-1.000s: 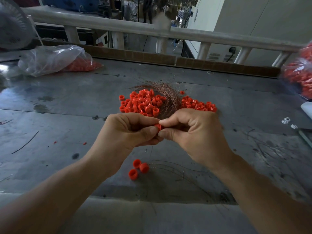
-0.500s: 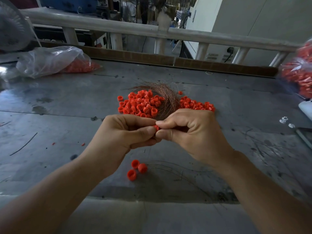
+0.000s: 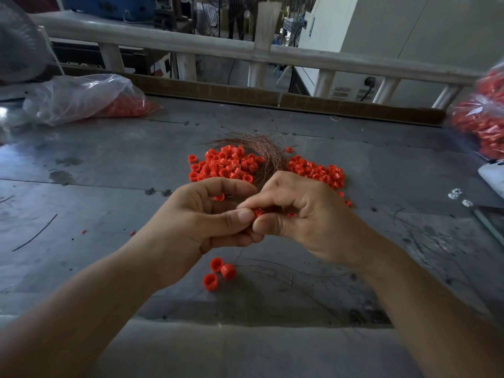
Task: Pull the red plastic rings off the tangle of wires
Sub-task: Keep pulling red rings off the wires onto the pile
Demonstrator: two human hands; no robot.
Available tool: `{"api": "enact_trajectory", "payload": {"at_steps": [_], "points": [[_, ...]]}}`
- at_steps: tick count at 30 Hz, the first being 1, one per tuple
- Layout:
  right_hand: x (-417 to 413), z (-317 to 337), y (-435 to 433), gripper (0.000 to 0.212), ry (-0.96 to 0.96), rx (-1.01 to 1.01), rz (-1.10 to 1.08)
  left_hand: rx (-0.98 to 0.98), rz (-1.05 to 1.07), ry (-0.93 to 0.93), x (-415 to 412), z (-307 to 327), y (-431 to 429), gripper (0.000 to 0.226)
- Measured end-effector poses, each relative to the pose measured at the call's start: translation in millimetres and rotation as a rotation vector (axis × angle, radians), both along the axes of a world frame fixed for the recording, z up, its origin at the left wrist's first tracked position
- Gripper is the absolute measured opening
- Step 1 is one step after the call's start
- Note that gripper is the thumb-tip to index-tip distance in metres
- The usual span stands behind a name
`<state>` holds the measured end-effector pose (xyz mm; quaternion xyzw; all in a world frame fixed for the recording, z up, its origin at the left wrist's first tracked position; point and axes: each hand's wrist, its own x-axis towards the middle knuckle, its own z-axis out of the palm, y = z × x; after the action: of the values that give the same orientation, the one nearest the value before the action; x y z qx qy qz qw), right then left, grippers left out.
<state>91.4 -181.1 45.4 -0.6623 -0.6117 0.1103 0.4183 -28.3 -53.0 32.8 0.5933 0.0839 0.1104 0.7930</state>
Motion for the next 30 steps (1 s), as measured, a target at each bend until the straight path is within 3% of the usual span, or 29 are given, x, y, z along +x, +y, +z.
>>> {"api": "enact_trajectory", "payload": {"at_steps": [4, 9, 14, 18, 25, 28, 30], "points": [[-4, -1, 2, 0.012, -0.054, 0.012, -0.048, 0.016, 0.004, -0.053, 0, 0, -3, 0.045], [-6, -3, 2, 0.006, -0.084, 0.011, -0.081, 0.347, 0.067, -0.128, -1, -2, -7, 0.063], [-14, -6, 4, 0.006, -0.049, 0.001, -0.091, 0.421, 0.028, -0.153, -4, -1, -9, 0.045], [-20, -6, 4, 0.027, 0.038, 0.017, -0.077, 0.422, 0.043, -0.169, -6, -2, -11, 0.043], [-16, -3, 5, 0.029, 0.114, -0.025, -0.057, 0.375, 0.050, -0.146, -5, -1, -11, 0.034], [-14, -2, 5, 0.016, 0.212, -0.011, -0.080, 0.277, 0.046, -0.134, -2, 0, -7, 0.037], [-14, -1, 4, 0.007, 0.286, 0.010, -0.085, 0.194, 0.016, -0.118, -2, 1, -4, 0.054]]}}
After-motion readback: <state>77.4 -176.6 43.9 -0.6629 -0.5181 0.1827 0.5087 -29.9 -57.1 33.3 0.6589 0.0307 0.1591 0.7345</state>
